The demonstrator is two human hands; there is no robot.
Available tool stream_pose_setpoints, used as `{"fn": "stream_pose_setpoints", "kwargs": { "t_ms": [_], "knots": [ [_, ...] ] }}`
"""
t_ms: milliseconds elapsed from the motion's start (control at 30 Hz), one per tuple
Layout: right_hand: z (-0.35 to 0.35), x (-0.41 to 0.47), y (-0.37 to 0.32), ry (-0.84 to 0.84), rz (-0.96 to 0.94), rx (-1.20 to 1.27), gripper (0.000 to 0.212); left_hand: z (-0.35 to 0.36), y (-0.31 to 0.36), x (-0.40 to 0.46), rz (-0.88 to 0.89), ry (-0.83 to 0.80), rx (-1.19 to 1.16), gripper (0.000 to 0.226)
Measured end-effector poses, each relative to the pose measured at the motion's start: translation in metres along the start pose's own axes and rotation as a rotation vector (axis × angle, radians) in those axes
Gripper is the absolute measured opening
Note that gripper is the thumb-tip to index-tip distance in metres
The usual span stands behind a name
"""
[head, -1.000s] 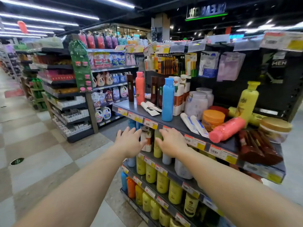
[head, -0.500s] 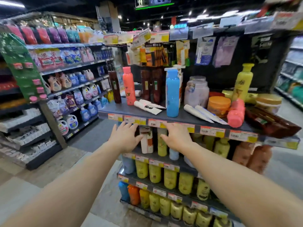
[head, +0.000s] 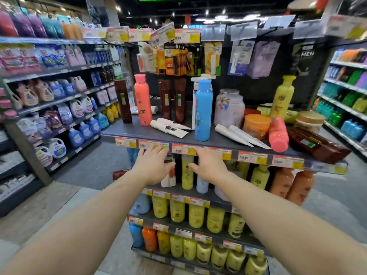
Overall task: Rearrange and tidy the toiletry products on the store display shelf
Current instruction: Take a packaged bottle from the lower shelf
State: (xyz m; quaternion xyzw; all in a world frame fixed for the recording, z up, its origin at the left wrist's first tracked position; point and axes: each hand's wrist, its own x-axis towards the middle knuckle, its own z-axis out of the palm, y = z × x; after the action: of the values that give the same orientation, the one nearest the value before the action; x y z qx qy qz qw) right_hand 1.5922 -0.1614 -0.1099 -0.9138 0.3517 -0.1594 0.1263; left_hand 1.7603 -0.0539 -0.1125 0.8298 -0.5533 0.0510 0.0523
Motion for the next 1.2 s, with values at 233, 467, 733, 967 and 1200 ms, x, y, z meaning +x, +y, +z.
{"fn": "stream_pose_setpoints", "kwargs": {
  "t_ms": [233, 467, 733, 967, 1200],
  "knots": [
    [0.029, 0.022, -0.014, -0.034, -0.04, 0.098, 0.057, 0.012, -0.03, 0.0, 0.057, 0.176, -0.048, 0.062],
    [0.069, 0.035, -0.014, -0.131, 0.011, 0.103, 0.064, 0.052, -0.071, 0.003, 0.016, 0.102, -0.133, 0.071],
    [0.113, 0.057, -0.036, -0.13, 0.182, 0.126, 0.064, 0.089, -0.115, 0.033, 0.137, 0.034, -0.182, 0.072],
    [0.146, 0.066, -0.058, -0.063, 0.318, 0.117, 0.063, 0.116, -0.148, 0.061, 0.331, 0.028, -0.198, 0.076],
    [0.173, 0.077, -0.049, -0.066, 0.382, 0.108, 0.07, 0.154, -0.152, 0.083, 0.286, -0.037, -0.286, 0.08]
  ]
}}
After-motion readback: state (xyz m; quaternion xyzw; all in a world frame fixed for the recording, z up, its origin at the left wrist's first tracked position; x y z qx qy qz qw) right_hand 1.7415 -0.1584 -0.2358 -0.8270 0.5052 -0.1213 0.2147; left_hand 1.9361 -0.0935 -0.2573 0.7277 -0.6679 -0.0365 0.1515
